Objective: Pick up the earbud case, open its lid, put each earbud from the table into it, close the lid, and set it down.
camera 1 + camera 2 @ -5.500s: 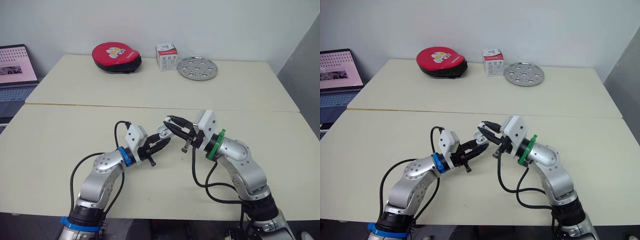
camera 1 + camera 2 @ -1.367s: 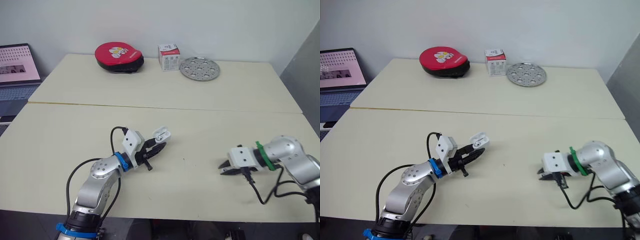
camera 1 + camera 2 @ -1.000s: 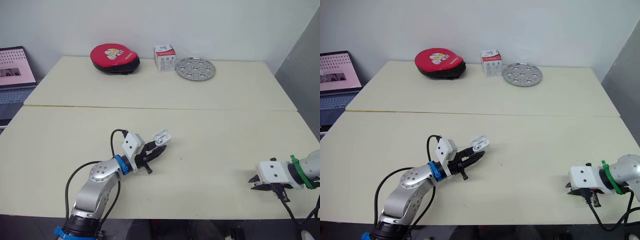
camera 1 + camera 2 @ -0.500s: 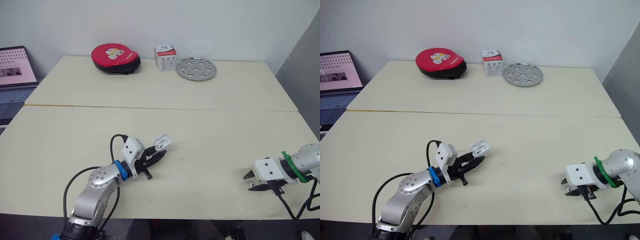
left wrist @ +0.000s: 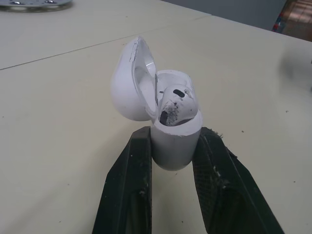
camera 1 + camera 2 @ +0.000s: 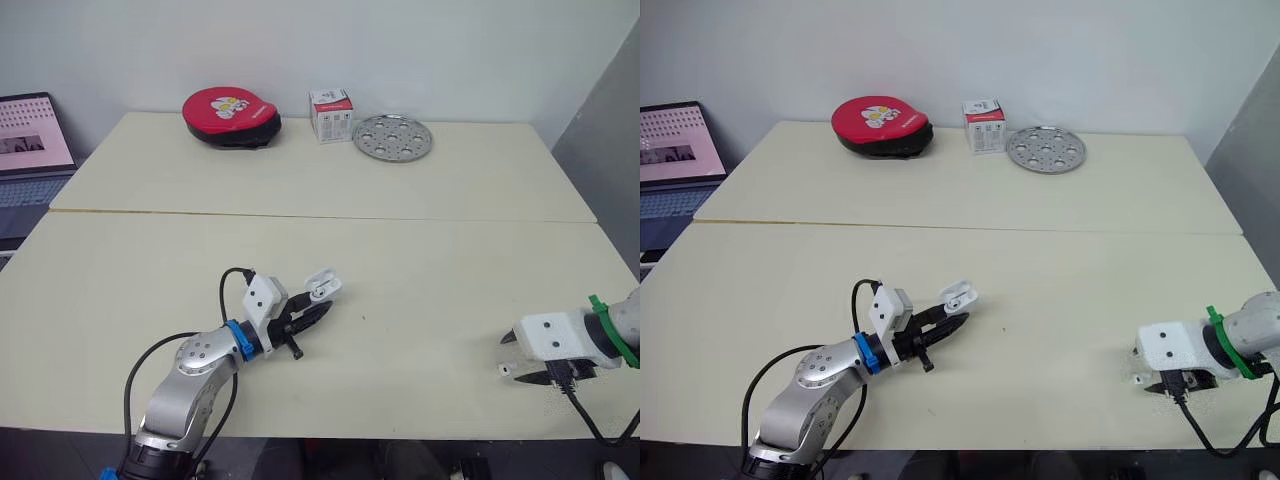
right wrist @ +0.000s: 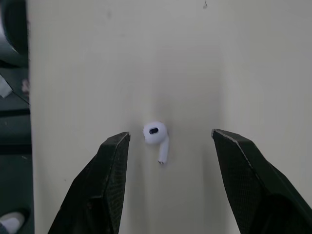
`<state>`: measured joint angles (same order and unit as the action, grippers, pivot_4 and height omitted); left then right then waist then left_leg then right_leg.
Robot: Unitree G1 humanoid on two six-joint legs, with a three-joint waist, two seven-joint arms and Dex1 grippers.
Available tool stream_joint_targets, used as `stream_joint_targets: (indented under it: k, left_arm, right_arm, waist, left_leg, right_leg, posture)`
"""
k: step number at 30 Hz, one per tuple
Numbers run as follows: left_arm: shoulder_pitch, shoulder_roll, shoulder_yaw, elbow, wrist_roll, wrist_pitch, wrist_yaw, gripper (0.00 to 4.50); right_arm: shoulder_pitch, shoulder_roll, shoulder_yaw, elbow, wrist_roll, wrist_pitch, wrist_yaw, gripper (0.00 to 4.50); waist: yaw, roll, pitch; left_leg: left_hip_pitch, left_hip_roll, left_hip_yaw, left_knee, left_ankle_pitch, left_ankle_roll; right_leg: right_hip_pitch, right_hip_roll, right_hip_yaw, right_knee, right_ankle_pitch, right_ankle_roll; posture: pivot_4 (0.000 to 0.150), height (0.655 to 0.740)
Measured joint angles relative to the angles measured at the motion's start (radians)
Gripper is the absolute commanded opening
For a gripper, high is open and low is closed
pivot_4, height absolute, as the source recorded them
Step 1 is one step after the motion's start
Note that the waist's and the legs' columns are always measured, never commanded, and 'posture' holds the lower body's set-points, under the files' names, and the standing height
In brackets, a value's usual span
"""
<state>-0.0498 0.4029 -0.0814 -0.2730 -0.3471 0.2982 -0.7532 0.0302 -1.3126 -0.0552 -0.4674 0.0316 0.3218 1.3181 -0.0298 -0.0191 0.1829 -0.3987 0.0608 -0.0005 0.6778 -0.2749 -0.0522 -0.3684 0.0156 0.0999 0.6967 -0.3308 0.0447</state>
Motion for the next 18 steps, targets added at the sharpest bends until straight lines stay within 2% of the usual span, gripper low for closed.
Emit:
stream_joint_targets:
  k: [6, 18]
  left_arm:
    - [-0.003, -0.010, -0.010, 0.003, 0.000, 0.000, 0.001, 0.79]
    - [0.011, -0.009, -0.010, 0.002, 0.000, 0.000, 0.021, 0.79]
  right_arm:
    - [-0.024, -0.015, 0.107, -0.038, -0.095, 0.059, -0.033, 2.77]
    - [-0.083, 0.008, 0.217, -0.037, -0.130, 0.072, -0.032, 2.77]
  waist:
    - [0.000, 0.000, 0.000]
    - [0.000, 0.000, 0.000]
  left_leg:
    - [0.000, 0.000, 0.000, 0.000, 0.000, 0.000]
    - [0.000, 0.000, 0.000, 0.000, 0.000, 0.000]
  right_leg:
    - [-0.001, 0.000, 0.000, 0.000, 0.000, 0.000]
    - [-0.001, 0.000, 0.000, 0.000, 0.000, 0.000]
  posture:
    - [0.150, 0.7400]
    - [0.150, 0.7400]
